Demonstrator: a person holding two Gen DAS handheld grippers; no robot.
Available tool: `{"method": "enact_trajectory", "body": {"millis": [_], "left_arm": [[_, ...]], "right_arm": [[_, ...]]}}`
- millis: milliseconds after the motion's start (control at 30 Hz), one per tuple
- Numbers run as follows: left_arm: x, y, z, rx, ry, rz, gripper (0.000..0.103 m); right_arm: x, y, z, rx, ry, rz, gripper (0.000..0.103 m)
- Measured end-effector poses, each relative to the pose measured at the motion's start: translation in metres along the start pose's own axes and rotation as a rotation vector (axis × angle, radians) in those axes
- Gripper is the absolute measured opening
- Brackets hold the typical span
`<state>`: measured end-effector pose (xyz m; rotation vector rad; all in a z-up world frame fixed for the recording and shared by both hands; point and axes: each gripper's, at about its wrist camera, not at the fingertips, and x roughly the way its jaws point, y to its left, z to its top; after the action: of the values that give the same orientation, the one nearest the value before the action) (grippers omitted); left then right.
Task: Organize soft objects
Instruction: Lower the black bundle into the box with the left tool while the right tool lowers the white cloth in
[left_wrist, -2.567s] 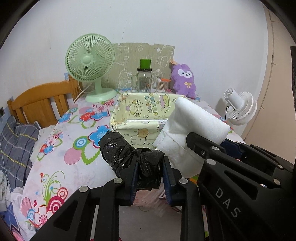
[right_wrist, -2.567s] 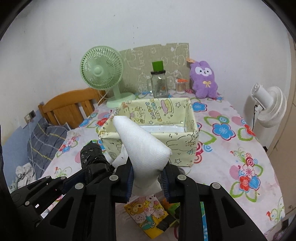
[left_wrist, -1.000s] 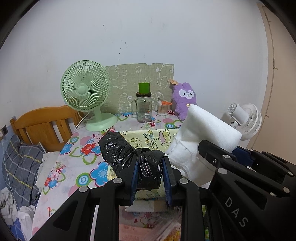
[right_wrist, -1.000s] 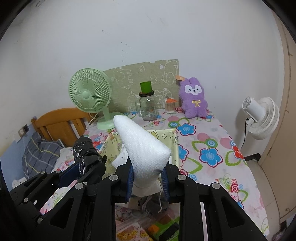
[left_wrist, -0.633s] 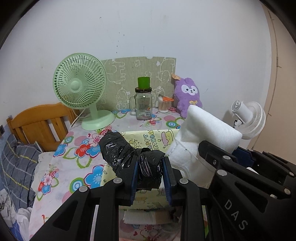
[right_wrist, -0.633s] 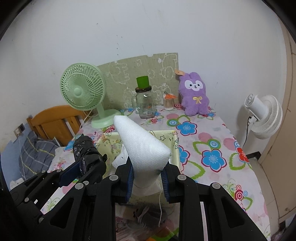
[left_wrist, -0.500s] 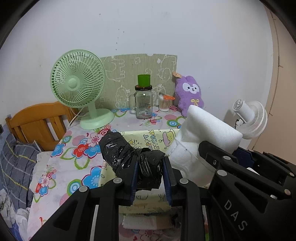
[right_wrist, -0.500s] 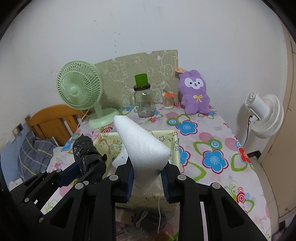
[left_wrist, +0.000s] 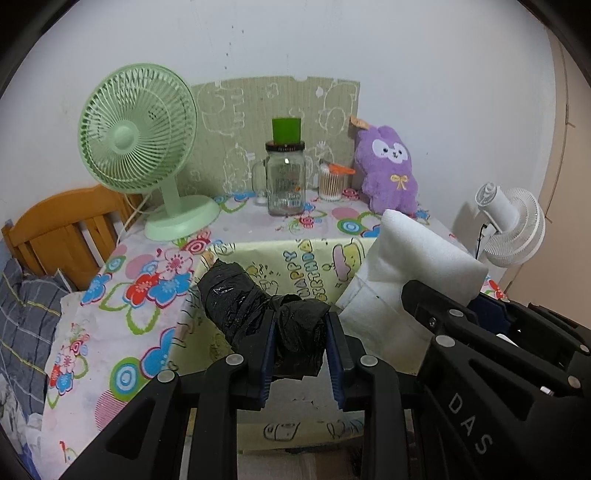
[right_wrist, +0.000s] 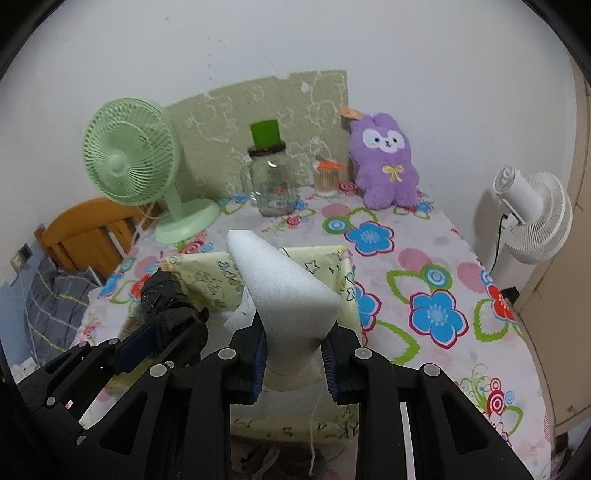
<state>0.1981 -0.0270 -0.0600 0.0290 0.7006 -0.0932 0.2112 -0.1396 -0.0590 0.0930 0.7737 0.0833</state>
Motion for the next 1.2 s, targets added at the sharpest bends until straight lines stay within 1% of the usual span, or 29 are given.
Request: {"method": "enact_trajectory", "body": {"millis": [200, 300, 500, 633, 733, 800, 867, 900, 933, 967, 1000, 1033, 1067, 1133, 1200], "left_arm": [[0.016, 0.003, -0.001, -0.008, 0.042, -0.015, 0.027], [0.021, 0.005, -0.001, -0.022, 0.053, -0.022, 0.029], [0.033, 0.009, -0.002, -0.043, 0.088, -0.032, 0.037], [0.037, 0.011, -0.001, -0.053, 0.102, -0.025, 0.047], [0.039, 0.012, 0.0, -0.061, 0.111, -0.028, 0.048], [0.038, 0.01, 0.0, -0.055, 0.113, -0.041, 0.055], [0.036, 0.007, 0.0, -0.044, 0.114, -0.056, 0.063], [0.034, 0.006, 0.0, -0.038, 0.11, -0.058, 0.065], [0.031, 0.005, 0.001, -0.035, 0.097, -0.066, 0.069], [0.029, 0.005, 0.001, -0.034, 0.089, -0.069, 0.071], [0.026, 0.004, 0.002, -0.034, 0.079, -0.067, 0.076], [0.023, 0.005, 0.003, -0.04, 0.068, -0.043, 0.08], [0.022, 0.006, 0.004, -0.041, 0.065, -0.035, 0.083], [0.02, 0.007, 0.004, -0.046, 0.064, -0.04, 0.085], [0.017, 0.007, 0.005, -0.044, 0.058, -0.035, 0.086]], "right_arm": [[0.022, -0.006, -0.001, 0.014, 0.035, -0.024, 0.029], [0.026, -0.004, 0.001, -0.008, 0.019, -0.05, 0.029], [0.039, 0.0, 0.005, -0.039, 0.003, -0.053, 0.029], [0.047, 0.0, 0.008, -0.044, -0.003, -0.046, 0.029], [0.048, 0.0, 0.01, -0.045, -0.004, -0.04, 0.029], [0.047, 0.001, 0.01, -0.05, 0.005, -0.026, 0.03], [0.045, 0.002, 0.009, -0.052, 0.018, 0.006, 0.038], [0.044, 0.003, 0.009, -0.052, 0.022, 0.032, 0.041], [0.043, 0.003, 0.009, -0.048, 0.025, 0.044, 0.05], [0.04, 0.002, 0.009, -0.04, 0.019, 0.064, 0.055], [0.039, 0.002, 0.009, -0.031, 0.016, 0.082, 0.063], [0.037, 0.002, 0.009, -0.021, 0.015, 0.1, 0.069], [0.035, 0.003, 0.009, -0.02, 0.009, 0.106, 0.075], [0.031, 0.005, 0.009, -0.026, 0.001, 0.089, 0.083], [0.027, 0.005, 0.009, -0.024, -0.004, 0.092, 0.084]]}}
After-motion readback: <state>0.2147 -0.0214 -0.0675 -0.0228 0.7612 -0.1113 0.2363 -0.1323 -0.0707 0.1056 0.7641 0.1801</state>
